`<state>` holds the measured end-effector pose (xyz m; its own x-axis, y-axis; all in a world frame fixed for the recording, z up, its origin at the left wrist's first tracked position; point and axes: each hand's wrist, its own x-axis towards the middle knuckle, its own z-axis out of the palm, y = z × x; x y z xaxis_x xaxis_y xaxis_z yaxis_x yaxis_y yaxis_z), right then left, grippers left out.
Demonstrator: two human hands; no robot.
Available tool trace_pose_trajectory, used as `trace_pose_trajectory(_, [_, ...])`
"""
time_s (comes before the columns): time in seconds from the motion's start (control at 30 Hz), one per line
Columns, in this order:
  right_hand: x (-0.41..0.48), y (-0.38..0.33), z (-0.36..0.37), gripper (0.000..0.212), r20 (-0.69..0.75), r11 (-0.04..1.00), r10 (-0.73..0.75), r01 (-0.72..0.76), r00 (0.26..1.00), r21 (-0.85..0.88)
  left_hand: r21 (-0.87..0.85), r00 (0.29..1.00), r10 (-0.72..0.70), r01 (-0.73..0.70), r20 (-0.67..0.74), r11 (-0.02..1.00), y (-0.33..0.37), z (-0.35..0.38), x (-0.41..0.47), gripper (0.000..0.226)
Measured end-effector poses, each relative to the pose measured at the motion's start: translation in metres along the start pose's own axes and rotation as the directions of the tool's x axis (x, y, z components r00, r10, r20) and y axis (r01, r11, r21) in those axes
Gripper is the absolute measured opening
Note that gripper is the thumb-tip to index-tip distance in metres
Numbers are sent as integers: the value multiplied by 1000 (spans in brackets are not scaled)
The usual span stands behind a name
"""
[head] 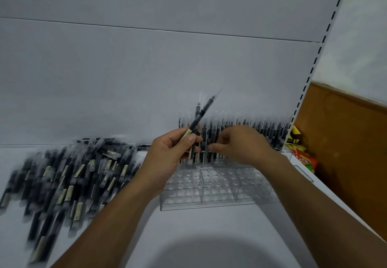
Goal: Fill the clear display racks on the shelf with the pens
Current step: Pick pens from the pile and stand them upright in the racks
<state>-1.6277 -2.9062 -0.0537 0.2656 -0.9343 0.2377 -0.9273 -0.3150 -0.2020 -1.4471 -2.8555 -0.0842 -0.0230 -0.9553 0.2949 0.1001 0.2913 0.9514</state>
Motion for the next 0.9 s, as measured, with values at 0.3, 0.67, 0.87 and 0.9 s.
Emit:
trace_pose_trajectory(0.3, [-18,-16,-18,16,46,512,-33,-23,998,859,44,999,13,-14,29,999,3,3,-3,18])
trace_pose_trajectory(0.67, [-9,7,-31,13,-216,545,192,79,957,834,45,999,51,-51,4,998,-2,5,-2,19])
trace_pose_trajectory(0.87, [-2,19,-15,11,-275,691,190,71,943,719,62,998,54,-55,16,997,-2,5,-2,19])
trace_pose_trajectory(0.9, [0,19,-12,10,-279,699,186,73,942,711,63,998,55,-56,17,996,-2,5,-2,20])
